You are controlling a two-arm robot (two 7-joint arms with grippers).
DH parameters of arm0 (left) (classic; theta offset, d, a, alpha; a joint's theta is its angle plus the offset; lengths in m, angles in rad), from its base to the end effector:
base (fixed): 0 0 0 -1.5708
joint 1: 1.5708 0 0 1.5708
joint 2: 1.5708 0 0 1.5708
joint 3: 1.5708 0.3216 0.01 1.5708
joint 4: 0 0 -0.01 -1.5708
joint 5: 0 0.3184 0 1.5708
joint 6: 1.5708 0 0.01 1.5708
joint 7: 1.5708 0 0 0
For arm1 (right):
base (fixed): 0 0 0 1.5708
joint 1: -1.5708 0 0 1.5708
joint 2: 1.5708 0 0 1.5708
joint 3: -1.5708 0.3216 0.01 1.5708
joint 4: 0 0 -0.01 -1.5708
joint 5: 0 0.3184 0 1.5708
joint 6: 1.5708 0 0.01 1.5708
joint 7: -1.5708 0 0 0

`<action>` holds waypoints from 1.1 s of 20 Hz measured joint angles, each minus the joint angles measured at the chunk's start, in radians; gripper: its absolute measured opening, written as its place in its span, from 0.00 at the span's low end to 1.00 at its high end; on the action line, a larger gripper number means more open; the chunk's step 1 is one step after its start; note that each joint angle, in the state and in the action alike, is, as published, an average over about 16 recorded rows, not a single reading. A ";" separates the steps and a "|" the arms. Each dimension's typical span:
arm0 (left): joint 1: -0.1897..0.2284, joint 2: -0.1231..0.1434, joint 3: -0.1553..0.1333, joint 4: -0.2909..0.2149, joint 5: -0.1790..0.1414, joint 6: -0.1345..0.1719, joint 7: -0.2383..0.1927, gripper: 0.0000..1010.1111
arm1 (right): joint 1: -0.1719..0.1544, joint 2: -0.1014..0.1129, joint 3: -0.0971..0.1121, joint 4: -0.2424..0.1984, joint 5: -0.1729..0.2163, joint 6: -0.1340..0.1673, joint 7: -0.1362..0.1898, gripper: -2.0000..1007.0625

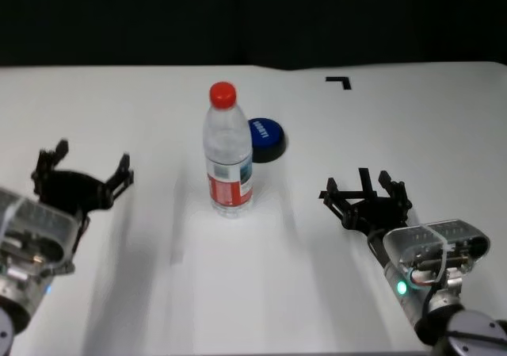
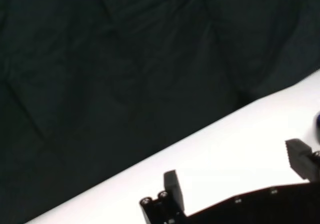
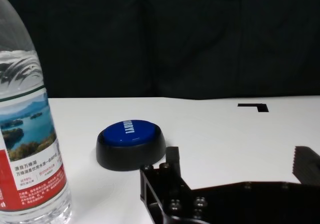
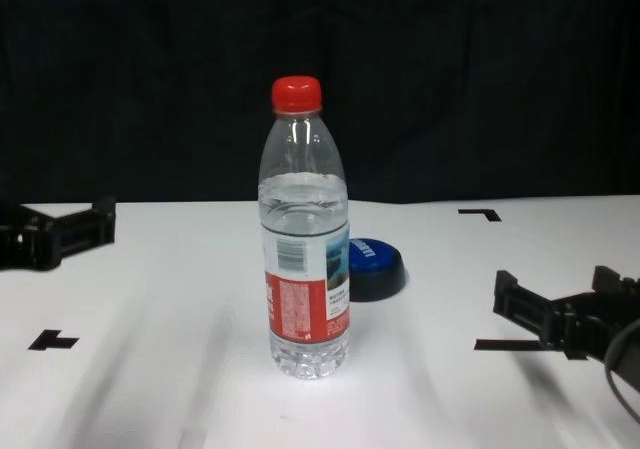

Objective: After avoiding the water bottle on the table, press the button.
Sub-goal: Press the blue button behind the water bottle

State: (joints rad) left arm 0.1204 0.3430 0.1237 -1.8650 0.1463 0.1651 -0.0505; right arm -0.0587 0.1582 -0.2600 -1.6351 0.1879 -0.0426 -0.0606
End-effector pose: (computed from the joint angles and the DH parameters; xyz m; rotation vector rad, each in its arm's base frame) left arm 0.2942 0.0420 -0.2745 0.3649 -0.3516 1.3492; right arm 0.3076 0.0370 -0.3385 0.0397 0.0387 -1.3662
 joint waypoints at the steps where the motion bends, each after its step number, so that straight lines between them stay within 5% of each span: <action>1: 0.019 -0.002 -0.002 -0.017 0.000 0.001 -0.002 0.99 | 0.000 0.000 0.000 0.000 0.000 0.000 0.000 1.00; 10: 0.133 -0.022 0.004 -0.075 -0.011 -0.024 -0.053 0.99 | 0.000 0.000 0.000 0.000 0.000 0.000 0.000 1.00; 22: 0.150 -0.084 0.021 -0.004 0.023 -0.109 -0.053 0.99 | 0.000 0.000 0.000 0.000 0.000 0.000 0.000 1.00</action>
State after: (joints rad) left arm 0.2703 0.2591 0.1448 -1.8685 0.1693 0.0564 -0.1033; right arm -0.0587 0.1583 -0.2600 -1.6351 0.1879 -0.0426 -0.0606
